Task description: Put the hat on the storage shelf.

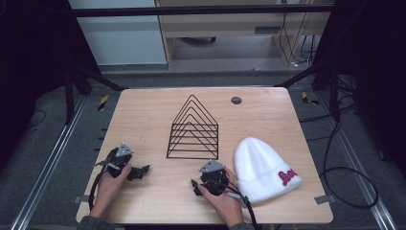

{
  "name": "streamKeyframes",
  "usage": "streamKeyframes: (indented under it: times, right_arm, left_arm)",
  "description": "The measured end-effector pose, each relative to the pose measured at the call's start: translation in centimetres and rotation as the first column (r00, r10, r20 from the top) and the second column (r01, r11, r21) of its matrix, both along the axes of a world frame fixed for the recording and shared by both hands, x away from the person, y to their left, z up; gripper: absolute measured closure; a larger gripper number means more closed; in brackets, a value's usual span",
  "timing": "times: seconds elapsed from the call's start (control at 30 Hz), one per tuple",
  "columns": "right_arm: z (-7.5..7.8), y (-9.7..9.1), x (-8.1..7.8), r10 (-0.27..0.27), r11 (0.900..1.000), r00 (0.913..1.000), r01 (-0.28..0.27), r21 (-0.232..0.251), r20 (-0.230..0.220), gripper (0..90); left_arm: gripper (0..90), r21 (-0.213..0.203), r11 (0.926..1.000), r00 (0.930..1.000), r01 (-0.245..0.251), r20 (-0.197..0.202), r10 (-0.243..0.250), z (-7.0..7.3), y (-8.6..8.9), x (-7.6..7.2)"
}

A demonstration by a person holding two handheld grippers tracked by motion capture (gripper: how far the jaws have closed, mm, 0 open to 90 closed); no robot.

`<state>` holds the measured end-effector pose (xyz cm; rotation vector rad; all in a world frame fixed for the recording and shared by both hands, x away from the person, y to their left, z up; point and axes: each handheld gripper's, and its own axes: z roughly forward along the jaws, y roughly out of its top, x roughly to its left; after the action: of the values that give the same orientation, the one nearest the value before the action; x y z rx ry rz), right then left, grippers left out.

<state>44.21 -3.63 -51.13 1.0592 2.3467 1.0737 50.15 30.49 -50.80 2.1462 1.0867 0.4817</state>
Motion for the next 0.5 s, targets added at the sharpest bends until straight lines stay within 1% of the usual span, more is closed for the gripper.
streamKeyframes:
  times: [0.17, 0.27, 0.3, 0.33, 0.37, 0.4, 0.43, 0.47, 0.5]
  right_arm:
    - [0.0, 0.0, 0.0, -0.004, 1.0000, 1.0000, 0.004, 0.000, -0.001, 22.2]
    - [0.0, 0.0, 0.0, -0.016, 0.9999, 0.9999, 0.016, 0.001, -0.003, 22.8]
    - [0.3, -0.2, 0.0, -0.021, 0.9998, 0.9998, 0.021, 0.000, 0.002, 26.3]
    - [0.3, -0.2, 0.0, -0.021, 0.9998, 0.9998, 0.021, 0.000, 0.002, 26.3]
    - [0.8, -0.4, -0.2, -0.027, 0.9995, 0.9992, 0.027, -0.016, 0.031, 26.1]
    - [2.4, -1.4, -0.5, -0.032, 0.9994, 0.9964, 0.033, -0.010, 0.079, 25.7]
    - [2.4, -1.4, -0.5, -0.032, 0.9994, 0.9964, 0.033, -0.010, 0.079, 25.7]
    - [3.0, -1.8, -0.6, -0.034, 0.9994, 0.9955, 0.035, -0.009, 0.088, 25.1]
    - [4.7, -3.3, -0.6, -0.051, 0.9979, 0.9939, 0.054, -0.034, 0.098, 24.9]
  left_arm:
    - [0.0, -0.001, 1.0000, 1.0000, 0.000, 0.001, 0.000, 0.0, 0.0, 0.0]
    - [0.0, -0.002, 1.0000, 1.0000, 0.000, 0.001, 0.000, 0.0, 0.0, 0.0]
    - [0.0, -0.002, 1.0000, 1.0000, 0.000, 0.001, 0.000, 0.0, 0.0, 0.0]
    - [0.0, -0.002, 1.0000, 1.0000, 0.000, 0.001, 0.000, 0.0, 0.0, 0.0]
    - [0.0, 0.000, 1.0000, 1.0000, 0.000, 0.000, 0.000, 0.0, 0.0, 0.0]
    - [0.0, -0.002, 1.0000, 1.0000, 0.000, 0.001, 0.000, 0.0, 0.0, 0.0]
    - [0.0, -0.002, 1.0000, 1.0000, 0.000, 0.001, 0.000, 0.0, 0.0, 0.0]
    - [0.0, -0.002, 1.0000, 1.0000, 0.000, 0.001, 0.000, 0.0, 0.0, 0.0]
    - [0.0, 0.000, 1.0000, 1.0000, 0.000, 0.000, 0.000, 0.0, 0.0, 0.0]
